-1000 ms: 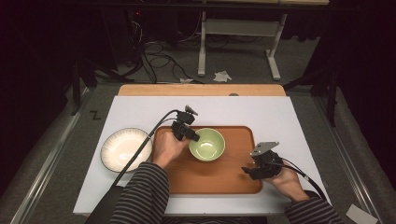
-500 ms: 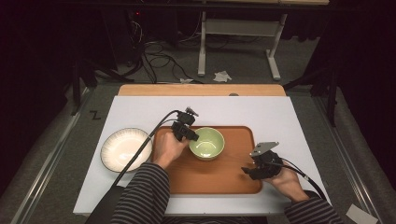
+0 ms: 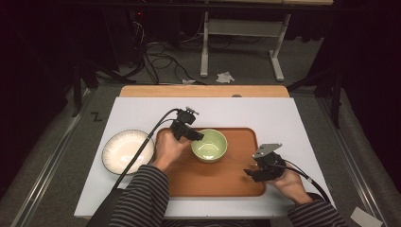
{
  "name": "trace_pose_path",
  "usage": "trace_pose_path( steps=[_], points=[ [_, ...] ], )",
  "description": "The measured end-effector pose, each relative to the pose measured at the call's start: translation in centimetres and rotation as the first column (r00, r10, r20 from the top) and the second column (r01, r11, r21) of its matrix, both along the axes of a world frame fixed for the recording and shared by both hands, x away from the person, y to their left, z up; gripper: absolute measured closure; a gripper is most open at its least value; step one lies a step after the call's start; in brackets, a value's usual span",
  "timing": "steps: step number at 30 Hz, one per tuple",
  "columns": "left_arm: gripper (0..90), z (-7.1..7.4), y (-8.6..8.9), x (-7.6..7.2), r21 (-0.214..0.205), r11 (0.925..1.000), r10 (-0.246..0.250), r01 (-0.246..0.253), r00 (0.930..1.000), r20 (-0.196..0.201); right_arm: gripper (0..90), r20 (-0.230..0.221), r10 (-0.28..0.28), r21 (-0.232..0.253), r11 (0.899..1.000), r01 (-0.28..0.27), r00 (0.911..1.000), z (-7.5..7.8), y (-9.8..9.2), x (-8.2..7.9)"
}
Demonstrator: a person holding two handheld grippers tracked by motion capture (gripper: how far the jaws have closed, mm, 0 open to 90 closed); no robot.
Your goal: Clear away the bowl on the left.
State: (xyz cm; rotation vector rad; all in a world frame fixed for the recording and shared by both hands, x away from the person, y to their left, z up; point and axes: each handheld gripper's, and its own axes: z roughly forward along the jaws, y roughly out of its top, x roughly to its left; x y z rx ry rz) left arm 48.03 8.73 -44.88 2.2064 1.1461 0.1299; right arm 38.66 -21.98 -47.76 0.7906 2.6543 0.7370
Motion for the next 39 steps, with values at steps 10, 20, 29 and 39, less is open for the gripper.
trace_pose_path(
  steps=[10,20,29,39],
  points=[
    [47.6,1.6,1.1,-0.8,0.044,0.9990,-0.001,-0.001,0.9997,0.025,39.6,-0.005,0.000,-0.002,1.000,0.000,1.0000,-0.1,0.0,0.0],
    [45.0,3.0,2.3,-1.6,0.074,0.9972,-0.015,0.011,0.9986,0.051,39.6,-0.010,0.001,-0.008,1.000,-0.001,0.9999,-0.1,0.0,0.0],
    [43.4,3.5,3.1,-2.3,0.082,0.9966,-0.017,0.011,0.9974,0.070,39.4,-0.019,0.002,-0.011,1.000,-0.002,0.9998,-0.1,0.0,0.0],
    [42.2,4.2,4.1,-2.9,0.078,0.9970,-0.002,-0.005,0.9960,0.090,39.5,-0.018,0.009,-0.011,1.000,-0.009,0.9998,-0.1,0.0,0.0]
  ],
)
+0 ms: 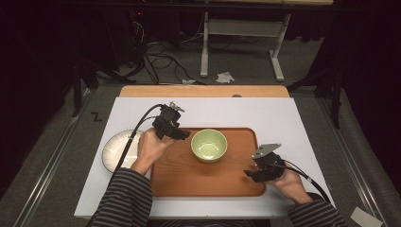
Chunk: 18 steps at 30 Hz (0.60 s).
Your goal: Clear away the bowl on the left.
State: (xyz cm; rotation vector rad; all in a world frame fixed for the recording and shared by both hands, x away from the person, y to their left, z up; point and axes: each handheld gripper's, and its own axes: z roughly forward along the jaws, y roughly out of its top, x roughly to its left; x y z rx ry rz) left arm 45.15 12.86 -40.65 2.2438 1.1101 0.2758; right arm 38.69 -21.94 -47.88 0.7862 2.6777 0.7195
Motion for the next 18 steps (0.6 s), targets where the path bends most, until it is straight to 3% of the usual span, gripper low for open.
trace_pose_path(
  steps=[8,18],
  points=[
    [42.1,0.0,0.7,-0.3,0.020,0.9998,0.004,-0.005,0.9999,0.012,39.4,0.002,-0.004,0.005,1.000,0.004,1.0000,0.0,0.0,-0.1],
    [41.4,0.1,1.4,-1.0,0.014,0.9998,0.012,-0.012,0.9995,0.030,39.3,0.005,-0.004,0.010,1.000,0.004,1.0000,0.1,-0.1,0.0]
  ],
)
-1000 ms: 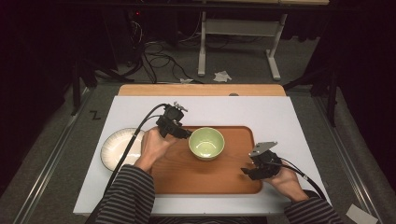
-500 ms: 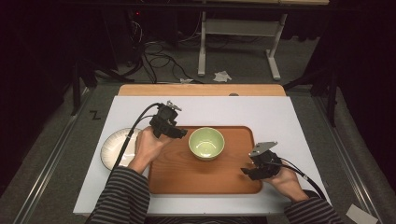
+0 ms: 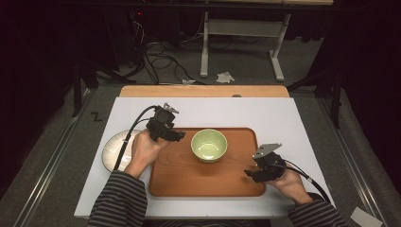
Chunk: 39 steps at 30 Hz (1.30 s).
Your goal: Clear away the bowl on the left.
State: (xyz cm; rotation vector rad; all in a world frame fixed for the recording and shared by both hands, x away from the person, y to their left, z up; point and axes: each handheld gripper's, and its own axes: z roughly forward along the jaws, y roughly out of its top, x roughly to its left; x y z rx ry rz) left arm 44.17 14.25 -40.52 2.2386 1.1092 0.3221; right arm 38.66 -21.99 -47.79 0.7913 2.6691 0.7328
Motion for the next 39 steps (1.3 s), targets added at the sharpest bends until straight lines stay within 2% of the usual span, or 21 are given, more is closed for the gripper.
trace_pose_path(
  steps=[12,18,31,39],
  points=[
    [40.9,-0.1,1.2,-1.2,0.007,0.9999,0.007,-0.007,0.9999,0.008,39.3,0.004,0.007,-0.007,1.000,-0.007,1.0000,0.0,0.0,-0.1],
    [41.0,-0.1,2.5,-1.7,-0.018,0.9993,0.033,-0.033,0.9994,0.011,39.3,0.004,0.008,-0.008,1.000,-0.008,1.0000,0.0,0.0,-0.1],
    [40.8,-0.2,3.9,-2.6,-0.025,0.9983,0.052,-0.052,0.9986,0.008,39.3,0.004,0.004,-0.004,1.000,-0.004,1.0000,0.0,0.0,-0.1],
    [40.7,-0.2,4.6,-3.7,-0.030,0.9979,0.058,-0.058,0.9983,0.002,39.3,0.010,0.003,-0.005,1.000,-0.003,0.9999,0.1,0.0,-0.1]
  ],
)
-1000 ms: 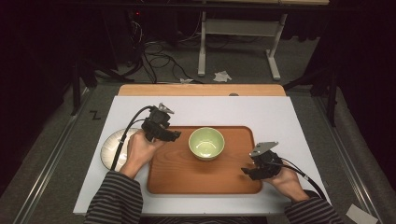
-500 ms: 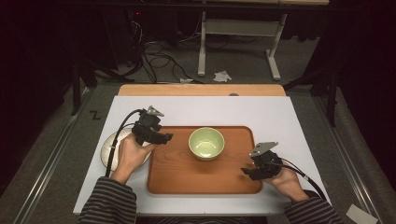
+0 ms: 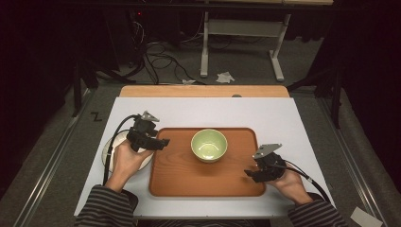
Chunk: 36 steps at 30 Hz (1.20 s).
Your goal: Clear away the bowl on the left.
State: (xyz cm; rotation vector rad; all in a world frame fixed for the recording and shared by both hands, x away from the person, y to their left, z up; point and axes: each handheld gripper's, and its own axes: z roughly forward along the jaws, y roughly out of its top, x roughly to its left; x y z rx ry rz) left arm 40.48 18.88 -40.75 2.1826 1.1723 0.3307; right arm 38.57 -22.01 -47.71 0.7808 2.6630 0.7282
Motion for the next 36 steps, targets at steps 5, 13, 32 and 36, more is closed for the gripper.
trace_pose_path(
  steps=[5,13,32,36],
  points=[
    [40.5,-0.3,0.4,-0.6,-0.002,1.0000,0.003,-0.003,1.0000,-0.005,39.5,0.000,-0.003,0.000,1.000,0.003,1.0000,0.0,0.1,0.0],
    [40.9,-0.4,1.1,-2.1,-0.031,0.9992,0.025,-0.024,0.9995,0.021,39.6,0.008,-0.009,0.001,1.000,0.009,0.9999,0.0,0.1,0.1],
    [38.8,-5.0,-1.4,-3.3,0.092,0.9953,-0.022,0.029,0.9964,-0.082,39.8,0.008,-0.009,-0.007,1.000,0.009,0.9999,0.1,0.0,0.1],
    [37.8,-5.5,-1.7,-3.2,0.131,0.9910,-0.017,0.029,0.9953,-0.095,39.8,0.009,-0.014,-0.009,1.000,0.014,0.9999,0.0,0.1,0.1]
  ],
)
